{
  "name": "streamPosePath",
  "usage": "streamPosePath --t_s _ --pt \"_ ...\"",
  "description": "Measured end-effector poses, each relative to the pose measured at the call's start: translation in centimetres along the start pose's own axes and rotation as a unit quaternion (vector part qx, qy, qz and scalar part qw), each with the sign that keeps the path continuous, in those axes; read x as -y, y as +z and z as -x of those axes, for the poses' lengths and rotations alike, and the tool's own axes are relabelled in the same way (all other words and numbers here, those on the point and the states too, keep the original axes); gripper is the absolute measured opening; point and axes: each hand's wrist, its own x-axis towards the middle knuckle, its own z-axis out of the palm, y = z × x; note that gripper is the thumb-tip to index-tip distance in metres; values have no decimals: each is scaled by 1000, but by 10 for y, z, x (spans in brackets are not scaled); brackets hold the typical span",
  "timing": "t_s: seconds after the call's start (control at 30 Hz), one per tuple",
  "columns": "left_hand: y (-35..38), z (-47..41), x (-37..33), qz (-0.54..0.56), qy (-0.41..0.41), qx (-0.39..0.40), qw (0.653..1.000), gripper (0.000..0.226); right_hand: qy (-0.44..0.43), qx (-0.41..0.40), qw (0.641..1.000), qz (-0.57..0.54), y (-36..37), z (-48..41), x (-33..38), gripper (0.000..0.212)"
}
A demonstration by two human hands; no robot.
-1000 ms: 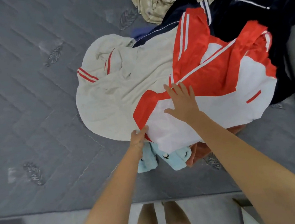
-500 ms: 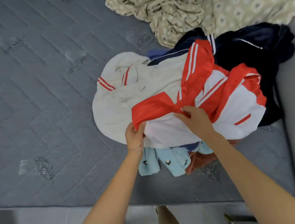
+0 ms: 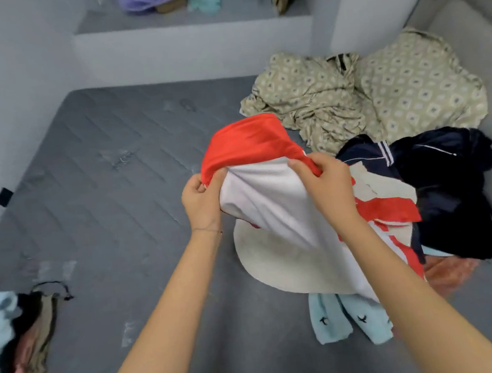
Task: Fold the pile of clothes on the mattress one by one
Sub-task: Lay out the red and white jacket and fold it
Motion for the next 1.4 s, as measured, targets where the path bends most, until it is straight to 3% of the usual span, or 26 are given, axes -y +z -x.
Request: streamPosePath --t_s 0.13,0.33,0.5,0.67,1.03,1.23,1.33,1.4 --pt "-75 -24 -74 -53 80 61 994 44 -22 -55 998 -17 48 11 75 51" --pt "-157 -44 -162 -107 172 107 973 48 -42 -68 996 -26 90 30 171 52" --pt "-188 -39 -199 -81 211 82 971 38 -69 -61 994 -53 107 43 214 49" --pt "-228 -37 -227 -100 243 21 965 41 -85 -19 989 -121 135 57 249 47" --pt "-288 -74 -228 -103 206 -52 972 46 -75 60 988 -124 202 93 299 43" --pt "-319 -135 -215 -161 134 30 977 36 -46 -2 996 -82 255 79 315 48" --pt "-343 -165 -213 -267 81 94 956 26 -14 -30 998 -59 287 73 317 50" --pt "-359 -177 -211 -332 54 103 936 38 12 -38 998 -39 310 73 315 47"
